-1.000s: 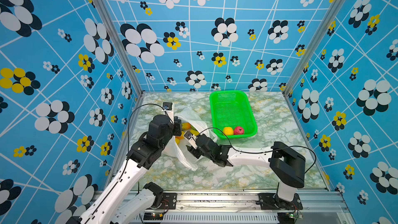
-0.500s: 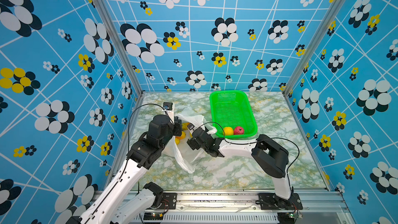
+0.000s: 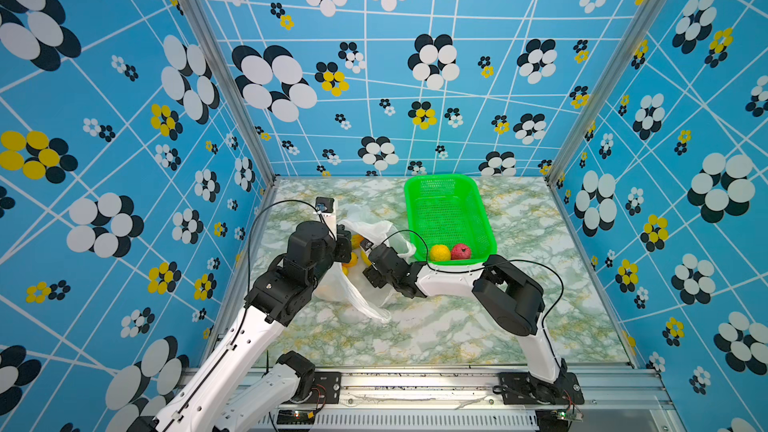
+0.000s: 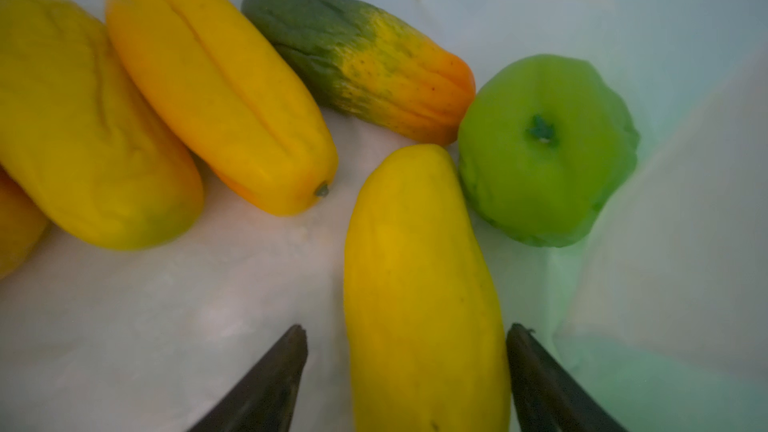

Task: Untie the knot of the plastic bag and take out the fruit
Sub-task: 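Lower the right gripper into the bag over the long yellow fruit, then grasp the long yellow fruit with the right gripper and lift it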

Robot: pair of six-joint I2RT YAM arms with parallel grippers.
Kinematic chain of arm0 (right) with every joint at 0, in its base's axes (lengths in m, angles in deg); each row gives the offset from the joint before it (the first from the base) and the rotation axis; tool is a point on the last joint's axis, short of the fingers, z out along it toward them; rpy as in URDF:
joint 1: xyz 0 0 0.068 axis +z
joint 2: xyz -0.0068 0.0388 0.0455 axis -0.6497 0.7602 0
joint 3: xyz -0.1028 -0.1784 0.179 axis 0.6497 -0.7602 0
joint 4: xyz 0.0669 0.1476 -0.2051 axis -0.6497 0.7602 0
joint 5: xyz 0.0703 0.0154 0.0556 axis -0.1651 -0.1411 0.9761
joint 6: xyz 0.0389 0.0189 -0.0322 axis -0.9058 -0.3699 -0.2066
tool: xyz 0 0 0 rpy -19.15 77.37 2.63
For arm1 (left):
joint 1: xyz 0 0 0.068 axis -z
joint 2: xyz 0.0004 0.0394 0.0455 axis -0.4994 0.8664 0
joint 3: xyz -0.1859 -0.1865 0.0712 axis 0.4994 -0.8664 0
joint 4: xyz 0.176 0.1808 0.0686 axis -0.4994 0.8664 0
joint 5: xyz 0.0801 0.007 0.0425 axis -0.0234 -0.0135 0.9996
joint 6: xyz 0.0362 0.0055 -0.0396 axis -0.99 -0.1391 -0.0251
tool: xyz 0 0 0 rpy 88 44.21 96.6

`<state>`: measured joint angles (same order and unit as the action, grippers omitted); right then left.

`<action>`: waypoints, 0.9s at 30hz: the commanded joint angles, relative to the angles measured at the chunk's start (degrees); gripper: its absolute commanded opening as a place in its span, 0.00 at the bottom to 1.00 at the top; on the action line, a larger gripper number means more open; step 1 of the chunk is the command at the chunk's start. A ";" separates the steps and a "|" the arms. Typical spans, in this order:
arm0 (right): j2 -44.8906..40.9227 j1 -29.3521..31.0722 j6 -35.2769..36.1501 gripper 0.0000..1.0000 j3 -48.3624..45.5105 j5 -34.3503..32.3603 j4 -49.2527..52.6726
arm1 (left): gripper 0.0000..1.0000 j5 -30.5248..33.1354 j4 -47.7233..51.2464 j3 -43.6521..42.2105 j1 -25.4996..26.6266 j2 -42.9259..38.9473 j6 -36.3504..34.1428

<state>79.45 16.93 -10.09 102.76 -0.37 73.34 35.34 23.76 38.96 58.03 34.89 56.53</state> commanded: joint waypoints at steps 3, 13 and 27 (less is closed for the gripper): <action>0.25 -0.15 0.01 0.60 0.60 3.67 1.99 | 0.00 -0.46 -0.15 -0.13 -0.39 -0.39 0.36; -4.85 -0.11 -0.28 0.38 -4.40 5.77 -1.64 | 0.00 0.02 -0.15 -0.41 -0.39 -0.49 0.44; -27.16 1.96 0.49 0.29 -22.28 6.04 -12.22 | 0.00 0.87 -0.11 0.02 -0.41 1.16 0.53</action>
<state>56.17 18.73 -10.01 82.85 4.92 64.60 35.47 23.70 38.96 58.03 35.83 56.55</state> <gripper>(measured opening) 0.339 0.041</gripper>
